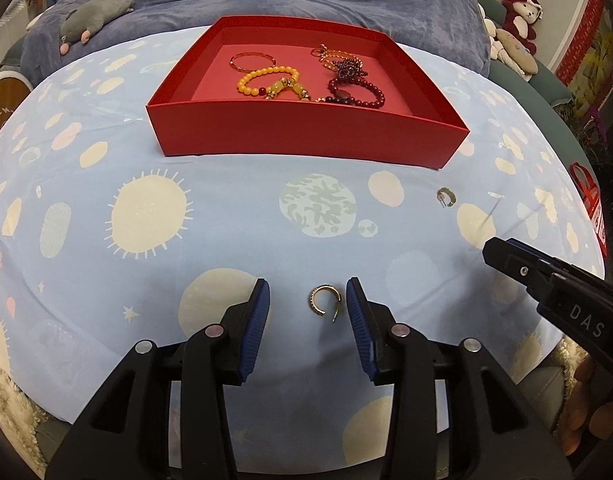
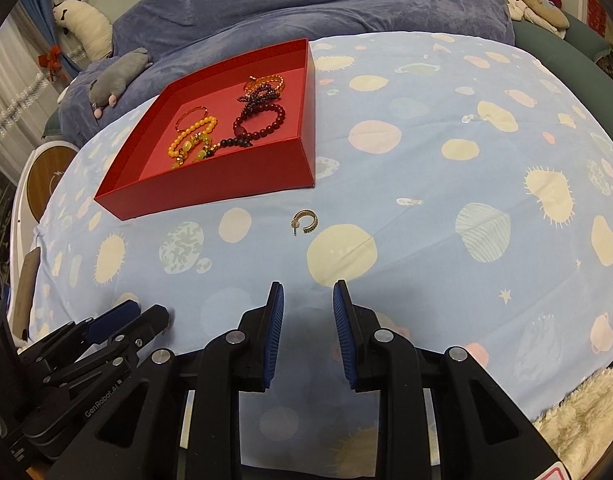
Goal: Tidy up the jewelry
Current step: 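Move the left tool to the gold hoop earring and close on it, then lift the earring with the left tool and carry it into the red box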
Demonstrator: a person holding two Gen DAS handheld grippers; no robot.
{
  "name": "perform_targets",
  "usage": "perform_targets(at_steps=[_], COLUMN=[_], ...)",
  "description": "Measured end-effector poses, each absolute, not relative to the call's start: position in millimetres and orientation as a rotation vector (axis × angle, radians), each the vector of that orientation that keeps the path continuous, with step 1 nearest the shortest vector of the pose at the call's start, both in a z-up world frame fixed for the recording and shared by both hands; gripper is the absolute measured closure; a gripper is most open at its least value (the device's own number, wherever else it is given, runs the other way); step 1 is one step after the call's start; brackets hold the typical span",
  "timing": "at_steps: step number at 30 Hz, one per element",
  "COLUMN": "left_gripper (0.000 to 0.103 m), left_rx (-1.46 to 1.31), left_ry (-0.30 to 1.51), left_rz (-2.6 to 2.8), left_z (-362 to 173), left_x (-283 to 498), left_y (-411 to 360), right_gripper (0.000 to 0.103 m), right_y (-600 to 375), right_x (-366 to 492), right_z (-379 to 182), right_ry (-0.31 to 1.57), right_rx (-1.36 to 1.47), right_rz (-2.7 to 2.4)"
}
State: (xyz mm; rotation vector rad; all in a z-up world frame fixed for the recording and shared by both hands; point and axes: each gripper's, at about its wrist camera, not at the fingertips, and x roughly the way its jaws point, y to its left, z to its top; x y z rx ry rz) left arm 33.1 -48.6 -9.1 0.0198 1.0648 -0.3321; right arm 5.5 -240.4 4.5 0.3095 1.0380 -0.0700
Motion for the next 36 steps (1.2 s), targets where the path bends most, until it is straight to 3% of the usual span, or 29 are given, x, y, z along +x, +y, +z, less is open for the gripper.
perform_targets(at_steps=[3, 11, 20, 36], left_gripper=[0.056, 0.058, 0.085, 0.085], left_rx=[0.02, 0.087, 0.079, 0.012], left_ry=[1.048, 1.034, 1.025, 1.02], left_rz=[-0.343, -0.332, -0.298, -0.197], left_z=[-6.8, -14.8, -15.2, -14.9], left_x=[30.3, 26.7, 33.0, 63.9], left_y=[-50.2, -57.6, -49.0, -12.9], right_gripper=[0.077, 0.077, 0.077, 0.077], right_y=[-240.7, -238.9, -235.6, -237.8], right_x=[5.7, 5.8, 11.0, 36.7], right_z=[5.0, 2.4, -1.9, -7.9], right_ry=[1.037, 1.048, 1.057, 1.051], right_rx=[0.311, 0.308, 0.305, 0.299], right_rz=[-0.069, -0.062, -0.056, -0.072])
